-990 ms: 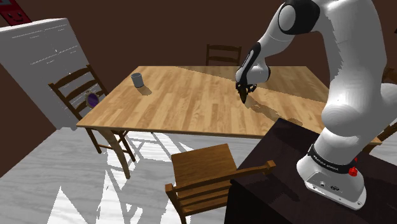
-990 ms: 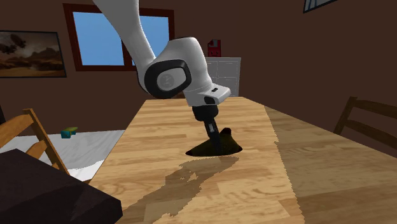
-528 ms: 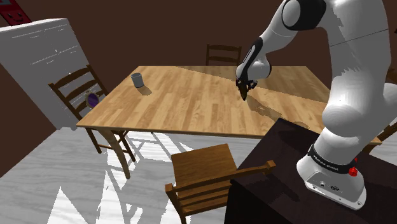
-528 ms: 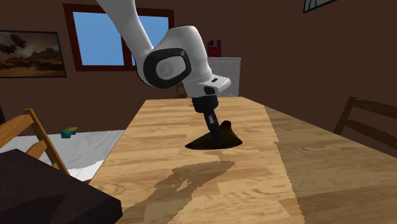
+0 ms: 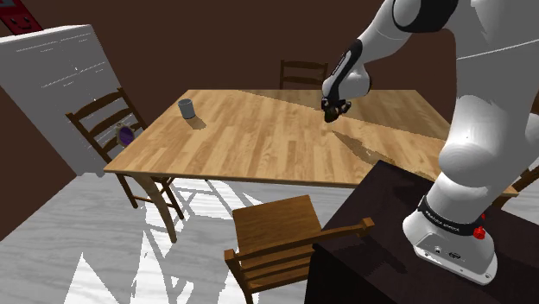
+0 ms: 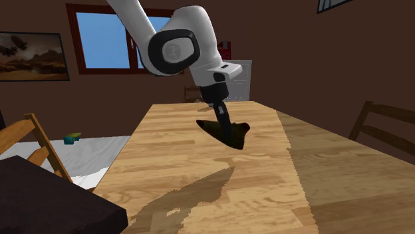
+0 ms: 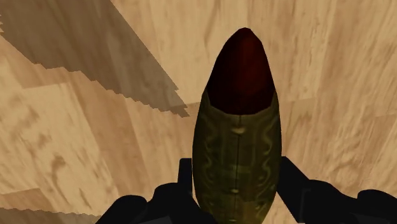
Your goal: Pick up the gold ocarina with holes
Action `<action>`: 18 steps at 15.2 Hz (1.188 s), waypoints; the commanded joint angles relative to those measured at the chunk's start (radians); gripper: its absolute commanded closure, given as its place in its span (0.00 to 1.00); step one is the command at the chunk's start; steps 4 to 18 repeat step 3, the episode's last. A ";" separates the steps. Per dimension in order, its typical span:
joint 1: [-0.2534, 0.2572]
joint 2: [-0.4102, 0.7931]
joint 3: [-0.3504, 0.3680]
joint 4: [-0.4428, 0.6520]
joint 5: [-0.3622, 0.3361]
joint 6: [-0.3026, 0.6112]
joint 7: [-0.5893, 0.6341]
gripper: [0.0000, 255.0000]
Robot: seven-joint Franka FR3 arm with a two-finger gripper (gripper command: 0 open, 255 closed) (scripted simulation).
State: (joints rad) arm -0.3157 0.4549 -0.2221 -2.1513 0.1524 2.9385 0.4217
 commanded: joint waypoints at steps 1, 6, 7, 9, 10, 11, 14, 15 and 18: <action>0.010 -0.025 -0.012 -0.003 -0.009 -0.022 0.006 1.00; 0.010 -0.027 -0.013 -0.003 -0.010 -0.024 0.007 1.00; 0.010 -0.027 -0.013 -0.003 -0.010 -0.024 0.007 1.00; 0.010 -0.027 -0.013 -0.003 -0.010 -0.024 0.007 1.00; 0.010 -0.027 -0.013 -0.003 -0.010 -0.024 0.007 1.00; 0.010 -0.027 -0.013 -0.003 -0.010 -0.024 0.007 1.00; 0.010 -0.027 -0.013 -0.003 -0.010 -0.024 0.007 1.00; 0.010 -0.027 -0.013 -0.003 -0.010 -0.024 0.007 1.00; 0.010 -0.027 -0.013 -0.003 -0.010 -0.024 0.007 1.00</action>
